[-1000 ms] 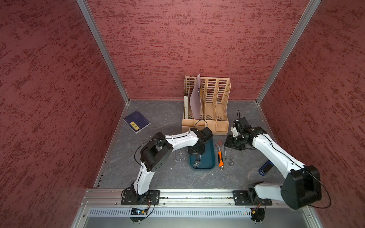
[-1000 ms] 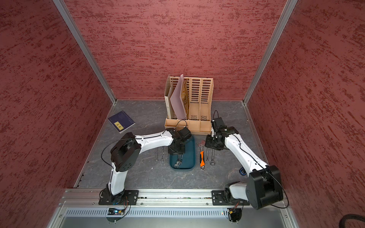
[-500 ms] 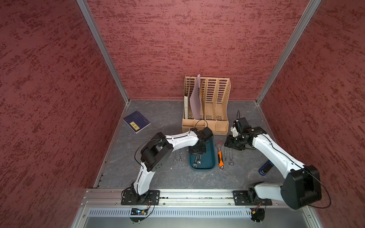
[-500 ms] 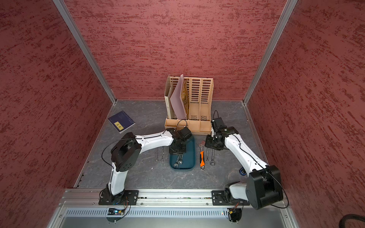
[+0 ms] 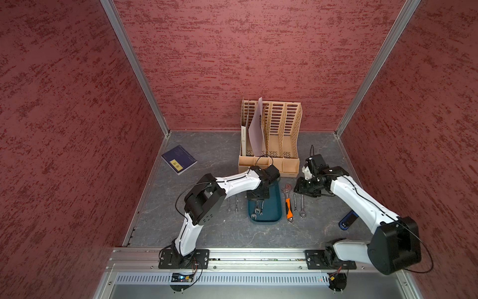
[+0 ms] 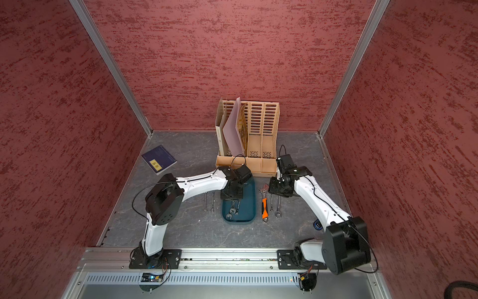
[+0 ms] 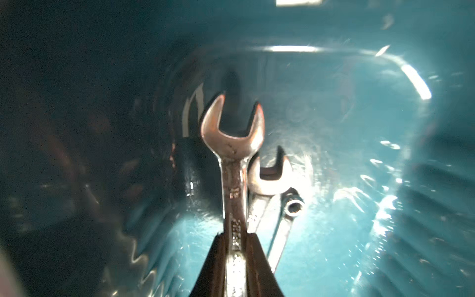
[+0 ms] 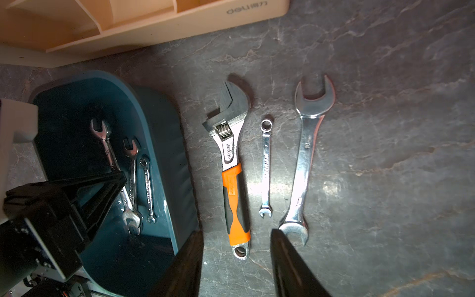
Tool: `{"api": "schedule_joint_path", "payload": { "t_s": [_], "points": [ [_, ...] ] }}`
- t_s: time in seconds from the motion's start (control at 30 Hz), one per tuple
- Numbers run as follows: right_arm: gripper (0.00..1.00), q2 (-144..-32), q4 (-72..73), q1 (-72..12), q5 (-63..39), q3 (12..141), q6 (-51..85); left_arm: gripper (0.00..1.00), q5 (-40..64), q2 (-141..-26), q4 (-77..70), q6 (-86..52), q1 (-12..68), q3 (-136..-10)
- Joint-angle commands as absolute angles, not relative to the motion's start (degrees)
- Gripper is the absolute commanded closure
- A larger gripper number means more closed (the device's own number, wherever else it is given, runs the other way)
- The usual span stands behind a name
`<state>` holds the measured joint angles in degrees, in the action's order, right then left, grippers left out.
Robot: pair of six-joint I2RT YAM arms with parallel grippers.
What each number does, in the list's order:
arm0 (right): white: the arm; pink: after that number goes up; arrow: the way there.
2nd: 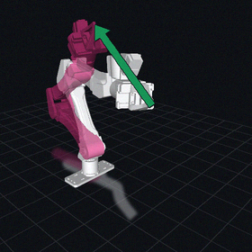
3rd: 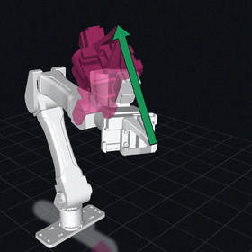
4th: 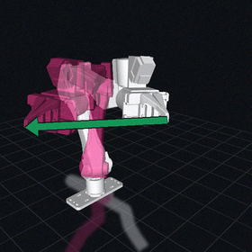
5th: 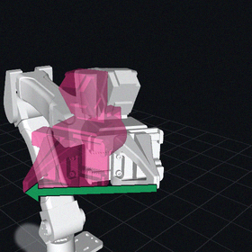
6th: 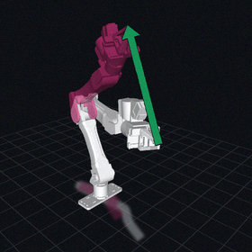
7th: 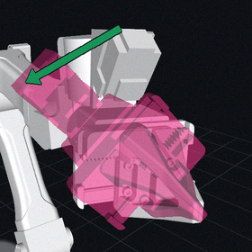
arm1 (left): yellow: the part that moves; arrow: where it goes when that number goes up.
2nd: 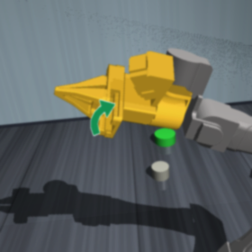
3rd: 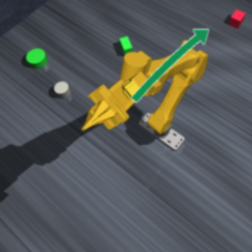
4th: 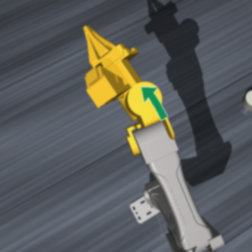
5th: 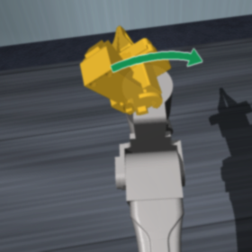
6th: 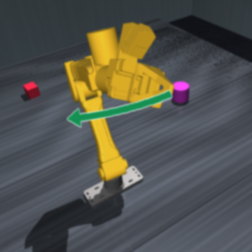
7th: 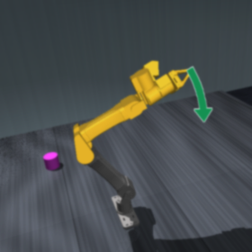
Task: Take out the wrench from the storage box
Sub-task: Pick up the wrench from the storage box.
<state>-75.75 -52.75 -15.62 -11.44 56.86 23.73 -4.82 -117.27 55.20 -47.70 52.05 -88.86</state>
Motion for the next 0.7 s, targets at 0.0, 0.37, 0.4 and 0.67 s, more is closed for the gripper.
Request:
{"api": "schedule_joint_path", "payload": {
  "t_s": [0.0,0.37,0.4,0.67],
  "points": [
    [0.53,-75.23,-51.86,-16.03,-11.78,56.29,23.64,0.96,-6.93,-114.35,57.06,-46.03,52.55,-91.49],
    [0.53,-74.95,-51.86,-16.0,-12.21,56.63,23.82,0.97,-7.85,-108.78,62.21,-42.31,52.23,-96.04],
    [0.52,-74.87,-51.86,-16.08,-12.3,56.61,23.9,0.97,-7.91,-107.63,62.78,-41.88,51.92,-95.87],
    [0.52,-74.42,-52.03,-16.6,-12.65,56.96,24.52,0.99,-3.92,-94.5,57.47,-36.68,42.75,-80.49]
  ]
}}
